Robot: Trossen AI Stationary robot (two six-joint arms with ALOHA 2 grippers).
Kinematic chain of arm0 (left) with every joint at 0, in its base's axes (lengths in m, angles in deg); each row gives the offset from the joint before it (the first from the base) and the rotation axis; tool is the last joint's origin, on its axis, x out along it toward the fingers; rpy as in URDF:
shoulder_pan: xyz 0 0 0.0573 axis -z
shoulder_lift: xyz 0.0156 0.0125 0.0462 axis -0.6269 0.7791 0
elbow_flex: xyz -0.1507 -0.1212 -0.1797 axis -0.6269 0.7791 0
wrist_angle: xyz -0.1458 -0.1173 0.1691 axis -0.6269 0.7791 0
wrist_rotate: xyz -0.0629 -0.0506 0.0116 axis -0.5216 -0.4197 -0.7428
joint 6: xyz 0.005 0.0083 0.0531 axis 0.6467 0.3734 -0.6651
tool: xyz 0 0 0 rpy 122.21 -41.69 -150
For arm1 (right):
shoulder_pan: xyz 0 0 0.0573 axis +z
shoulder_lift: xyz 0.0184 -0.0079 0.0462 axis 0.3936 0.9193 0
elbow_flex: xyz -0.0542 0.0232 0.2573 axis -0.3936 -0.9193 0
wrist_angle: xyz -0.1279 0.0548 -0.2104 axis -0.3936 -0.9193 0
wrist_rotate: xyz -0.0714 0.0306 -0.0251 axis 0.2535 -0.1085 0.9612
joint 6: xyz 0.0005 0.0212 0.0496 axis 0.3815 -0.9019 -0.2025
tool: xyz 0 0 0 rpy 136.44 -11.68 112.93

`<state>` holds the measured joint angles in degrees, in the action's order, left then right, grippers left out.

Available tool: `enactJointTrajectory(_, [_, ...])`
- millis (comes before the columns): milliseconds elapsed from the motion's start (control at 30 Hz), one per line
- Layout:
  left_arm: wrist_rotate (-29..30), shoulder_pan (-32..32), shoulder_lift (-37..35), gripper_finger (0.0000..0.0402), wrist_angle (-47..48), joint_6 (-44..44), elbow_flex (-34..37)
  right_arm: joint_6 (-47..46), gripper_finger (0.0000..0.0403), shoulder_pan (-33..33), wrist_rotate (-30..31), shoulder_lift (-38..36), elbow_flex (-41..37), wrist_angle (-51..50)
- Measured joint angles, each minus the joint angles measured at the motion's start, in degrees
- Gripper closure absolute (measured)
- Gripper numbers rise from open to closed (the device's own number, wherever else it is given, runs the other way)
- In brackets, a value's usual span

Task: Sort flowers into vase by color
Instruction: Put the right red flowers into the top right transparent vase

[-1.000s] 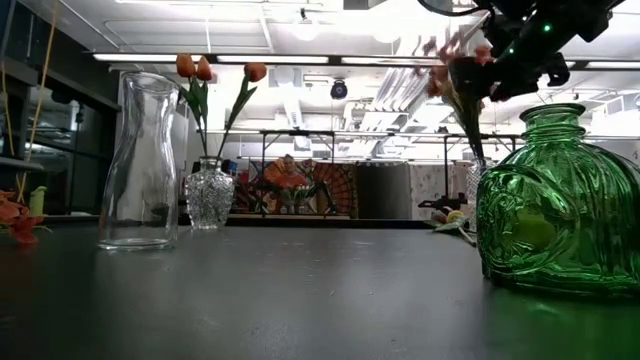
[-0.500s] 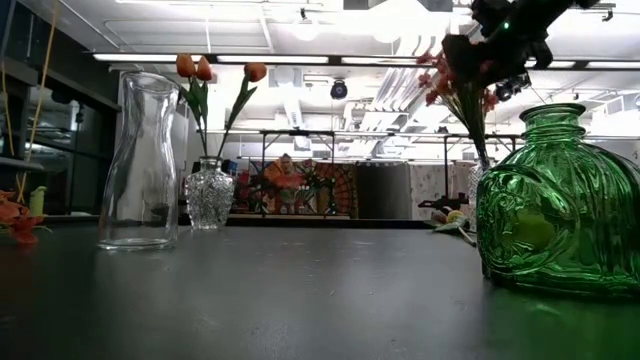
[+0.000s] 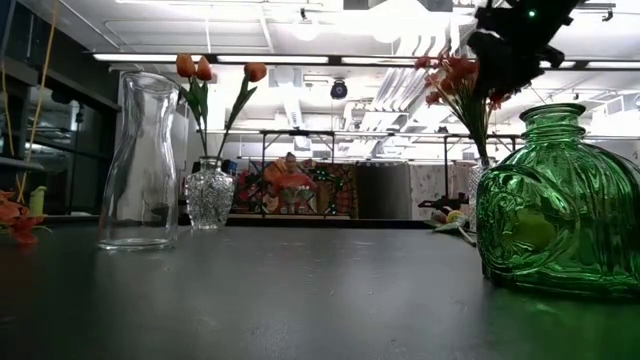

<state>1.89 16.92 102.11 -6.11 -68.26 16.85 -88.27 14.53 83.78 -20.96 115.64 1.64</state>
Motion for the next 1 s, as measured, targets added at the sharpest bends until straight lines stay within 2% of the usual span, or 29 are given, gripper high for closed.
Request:
enactJointTrajectory(167, [0.0, -0.3, 0.0, 0.0172, 2.2, 1.3, 0.0, -1.6, 0.0167, 0.0, -4.3, 0.0, 0.0, -5.7])
enactJointTrajectory(300, [0.5, -0.3, 0.0, 0.0172, 4.2, 1.3, 0.0, -5.5, 0.0167, 1.1, -0.2, -1.0, -3.7, -4.6])
enactJointTrajectory(367, [1.0, -0.3, 0.0, 0.0172, 5.3, 1.4, 0.0, -9.2, 0.0167, 3.3, 3.4, -3.1, -9.4, -0.2])
enactJointTrajectory(500, [1.1, -0.3, -0.1, 0.0172, 6.4, 1.3, 0.0, -19.5, 0.0167, 8.9, 5.5, -9.7, -21.9, 11.0])
enactJointTrajectory(567, [1.1, -0.3, -0.2, 0.0172, 6.3, 1.4, 0.0, -21.4, 0.0167, 11.5, 8.3, -13.0, -26.4, 18.6])
enactJointTrajectory(667, [1.7, -0.3, -0.2, 0.0172, 6.4, 1.4, 0.0, -16.5, 0.0167, 12.3, 14.1, -15.3, -31.2, 30.1])
enactJointTrajectory(733, [2.7, -0.3, -0.2, 0.0172, 6.4, 1.4, 0.0, -11.2, 0.0173, 11.1, 16.4, -15.2, -32.9, 34.1])
enactJointTrajectory(1000, [4.1, -0.3, -0.2, 0.0172, 6.4, 1.4, 0.0, 0.8, 0.0249, 5.0, 16.6, -13.7, -33.4, 40.3])
